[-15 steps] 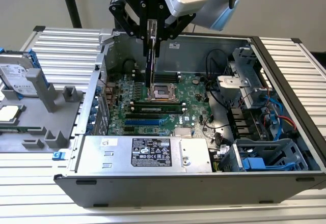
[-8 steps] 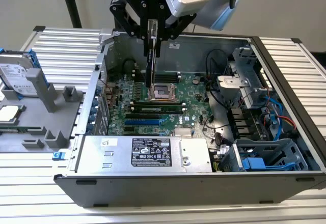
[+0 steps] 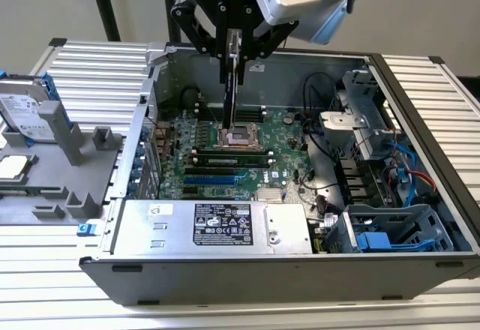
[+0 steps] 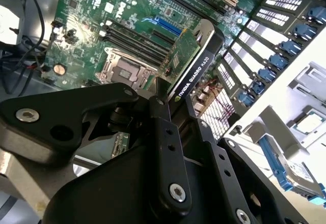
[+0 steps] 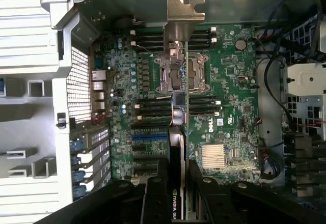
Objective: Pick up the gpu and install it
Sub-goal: 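Pick up the gpu and move the gpu toward the slot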
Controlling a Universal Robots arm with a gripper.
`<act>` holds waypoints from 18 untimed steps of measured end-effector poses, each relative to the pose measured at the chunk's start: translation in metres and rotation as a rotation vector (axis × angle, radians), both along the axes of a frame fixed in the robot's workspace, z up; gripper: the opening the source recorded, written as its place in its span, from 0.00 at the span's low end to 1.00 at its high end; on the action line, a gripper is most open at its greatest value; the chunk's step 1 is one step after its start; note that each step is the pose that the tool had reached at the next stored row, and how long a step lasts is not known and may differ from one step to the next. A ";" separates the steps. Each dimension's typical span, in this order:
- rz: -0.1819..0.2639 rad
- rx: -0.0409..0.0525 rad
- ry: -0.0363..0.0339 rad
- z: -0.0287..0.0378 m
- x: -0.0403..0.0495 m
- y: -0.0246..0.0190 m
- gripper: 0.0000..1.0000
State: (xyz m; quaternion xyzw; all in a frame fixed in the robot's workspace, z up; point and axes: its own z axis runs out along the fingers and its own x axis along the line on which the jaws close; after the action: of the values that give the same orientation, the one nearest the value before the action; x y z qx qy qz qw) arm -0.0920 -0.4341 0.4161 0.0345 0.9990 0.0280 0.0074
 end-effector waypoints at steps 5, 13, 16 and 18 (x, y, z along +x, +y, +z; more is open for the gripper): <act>0.000 0.0000 0.0000 0.0000 0.0076 0.0000 0.00; 0.000 0.0000 0.0001 0.0000 0.0144 0.0000 0.00; 0.000 0.0000 0.0001 0.0000 0.0145 0.0000 0.00; 0.000 0.0000 0.0001 0.0000 0.0145 0.0000 0.00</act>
State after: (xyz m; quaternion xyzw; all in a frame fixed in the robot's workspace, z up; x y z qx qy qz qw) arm -0.0775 -0.4341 0.4161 0.0345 0.9990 0.0280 0.0074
